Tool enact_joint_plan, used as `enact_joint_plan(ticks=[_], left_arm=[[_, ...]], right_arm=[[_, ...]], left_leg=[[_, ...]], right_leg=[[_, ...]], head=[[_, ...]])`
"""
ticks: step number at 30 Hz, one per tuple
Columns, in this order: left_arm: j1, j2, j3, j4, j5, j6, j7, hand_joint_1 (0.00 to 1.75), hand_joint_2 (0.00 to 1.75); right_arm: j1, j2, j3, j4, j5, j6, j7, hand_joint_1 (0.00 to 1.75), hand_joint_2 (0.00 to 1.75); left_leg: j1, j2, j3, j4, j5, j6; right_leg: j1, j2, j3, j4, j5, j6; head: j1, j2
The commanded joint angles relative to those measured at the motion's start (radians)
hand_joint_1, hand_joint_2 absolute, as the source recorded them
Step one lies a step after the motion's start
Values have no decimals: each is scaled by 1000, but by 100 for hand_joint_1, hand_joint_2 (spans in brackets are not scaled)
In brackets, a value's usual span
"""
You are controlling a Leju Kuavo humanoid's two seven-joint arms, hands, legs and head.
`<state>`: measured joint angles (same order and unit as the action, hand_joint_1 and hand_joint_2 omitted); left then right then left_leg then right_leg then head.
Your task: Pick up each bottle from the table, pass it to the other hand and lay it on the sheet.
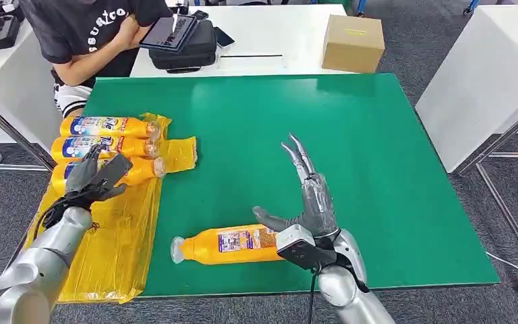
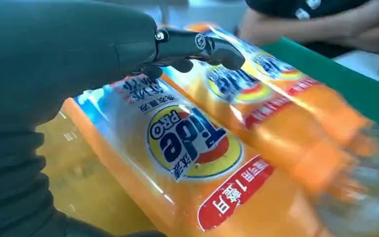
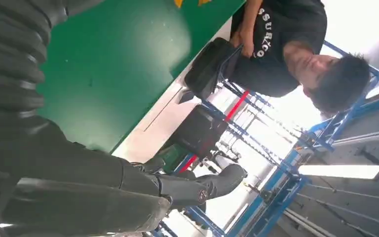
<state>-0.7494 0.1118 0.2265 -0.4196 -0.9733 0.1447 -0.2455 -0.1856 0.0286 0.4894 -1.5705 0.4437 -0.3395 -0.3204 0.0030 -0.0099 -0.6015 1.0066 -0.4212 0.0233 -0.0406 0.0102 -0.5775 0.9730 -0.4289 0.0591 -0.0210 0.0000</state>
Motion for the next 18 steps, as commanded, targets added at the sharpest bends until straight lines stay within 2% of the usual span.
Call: enact_joint_plan(ticks=[1, 2, 3, 4, 5, 6, 8, 11, 18], left_arm=[[99, -81, 78, -221, 478, -465, -241, 0, 175], [156, -103, 55, -311, 611, -543, -260, 0, 175], [176, -107, 38, -338, 628, -538, -249, 0, 175], [231, -121, 1, -424, 736, -559, -248, 0, 0], [265, -133, -25, -474, 790, -549, -252, 0, 0], [295, -145, -50, -517, 831, -551, -259, 0, 175], [360, -165, -113, -612, 868, -497, -258, 0, 175], [416, -178, -144, -716, 881, -437, -265, 0, 175], [457, -183, -150, -806, 936, -445, -260, 0, 175]], right_arm=[[-29, -10, 28, 65, 162, -43, 89, 0, 175], [-16, -17, 31, 46, 206, -36, 113, 0, 175], [-10, -18, 30, 40, 208, -36, 114, 0, 175], [5, -21, 29, 23, 251, -20, 138, 0, 175], [18, -19, 25, 12, 263, -21, 142, 0, 175], [26, -20, 25, 3, 282, -23, 145, 0, 175], [50, -16, 16, -14, 310, -19, 152, 0, 175], [65, -21, 11, -33, 320, -15, 153, 0, 175], [47, -20, 3, -16, 322, 11, 162, 0, 175]], left_leg=[[0, 0, 2, -1, 0, -1], [0, 1, 3, -1, -1, -1], [0, 0, 3, -2, 0, 0], [0, 1, 4, -2, -1, -1], [0, 1, 2, -1, -1, 0], [1, 1, 4, -1, -2, -1], [0, 1, 4, -1, -2, -1], [0, -1, 2, -1, -2, -1], [1, 3, 2, 0, -2, -2]], right_leg=[[0, -1, 2, -1, 0, -2], [1, -1, 4, -2, 0, -4], [0, -1, 3, -2, 0, -2], [1, 0, 5, -3, -1, -4], [0, 0, 3, -2, 0, -2], [1, -1, 5, -3, -1, -4], [1, -1, 5, -3, -2, -4], [1, -3, 3, -2, -2, -3], [2, 1, 3, -2, -1, -6]], head=[[0, 0], [0, 0], [0, 0], [0, 0], [0, 0], [0, 0], [0, 0], [0, 0], [0, 0]])
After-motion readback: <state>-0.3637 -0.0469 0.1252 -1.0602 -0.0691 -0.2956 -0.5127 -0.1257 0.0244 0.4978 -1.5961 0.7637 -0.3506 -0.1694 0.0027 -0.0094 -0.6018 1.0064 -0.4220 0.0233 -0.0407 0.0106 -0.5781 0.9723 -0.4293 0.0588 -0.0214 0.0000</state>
